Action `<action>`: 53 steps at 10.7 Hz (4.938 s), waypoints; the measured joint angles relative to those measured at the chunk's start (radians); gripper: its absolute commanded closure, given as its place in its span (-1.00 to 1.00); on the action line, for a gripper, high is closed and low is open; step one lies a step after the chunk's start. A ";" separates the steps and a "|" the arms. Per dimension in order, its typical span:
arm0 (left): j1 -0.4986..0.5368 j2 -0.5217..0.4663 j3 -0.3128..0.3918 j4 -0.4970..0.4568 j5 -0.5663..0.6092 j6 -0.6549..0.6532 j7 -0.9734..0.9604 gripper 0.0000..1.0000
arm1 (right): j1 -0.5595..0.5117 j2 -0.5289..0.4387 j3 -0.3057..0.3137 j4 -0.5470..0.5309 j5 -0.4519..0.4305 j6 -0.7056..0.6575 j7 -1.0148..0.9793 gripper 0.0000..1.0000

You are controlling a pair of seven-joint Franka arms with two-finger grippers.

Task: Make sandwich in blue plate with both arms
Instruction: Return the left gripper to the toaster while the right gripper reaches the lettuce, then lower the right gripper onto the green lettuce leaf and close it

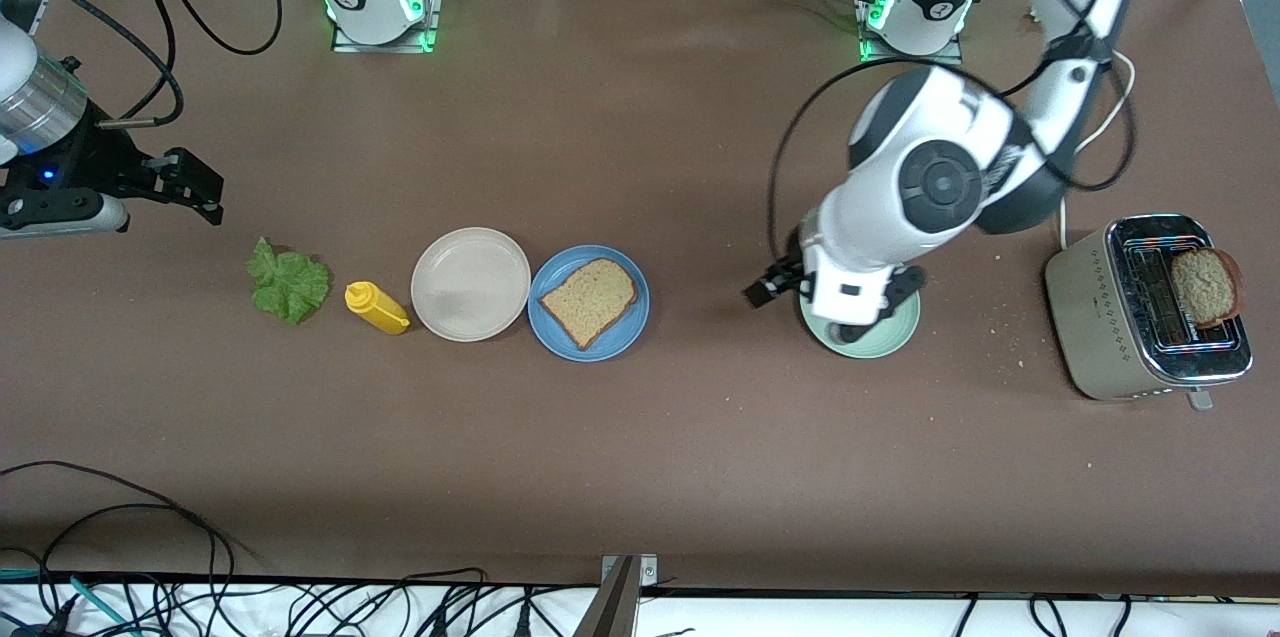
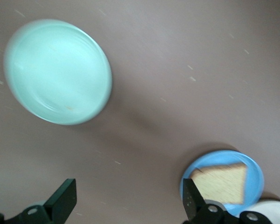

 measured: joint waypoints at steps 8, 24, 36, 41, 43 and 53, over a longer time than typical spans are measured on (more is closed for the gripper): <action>0.362 -0.114 0.004 -0.002 0.078 -0.208 0.550 -1.00 | -0.028 0.015 -0.002 0.000 0.000 0.000 0.004 -1.00; 0.483 -0.147 0.002 0.001 0.078 -0.210 1.015 -1.00 | -0.097 0.227 0.000 -0.001 0.043 0.028 -0.195 -1.00; 0.509 -0.152 0.001 0.000 0.078 -0.210 1.020 -1.00 | -0.183 0.436 -0.001 -0.269 0.119 0.502 -0.395 -1.00; 0.521 -0.152 0.001 -0.001 0.078 -0.210 1.056 -1.00 | -0.188 0.434 -0.001 -0.374 0.119 0.605 -0.438 -1.00; 0.521 -0.152 -0.001 -0.001 0.078 -0.210 1.057 -1.00 | -0.200 0.434 -0.002 -0.425 0.120 0.690 -0.490 -1.00; 0.519 -0.152 -0.005 -0.002 0.078 -0.229 1.057 -1.00 | -0.211 0.401 0.002 -0.449 0.120 0.708 -0.533 1.00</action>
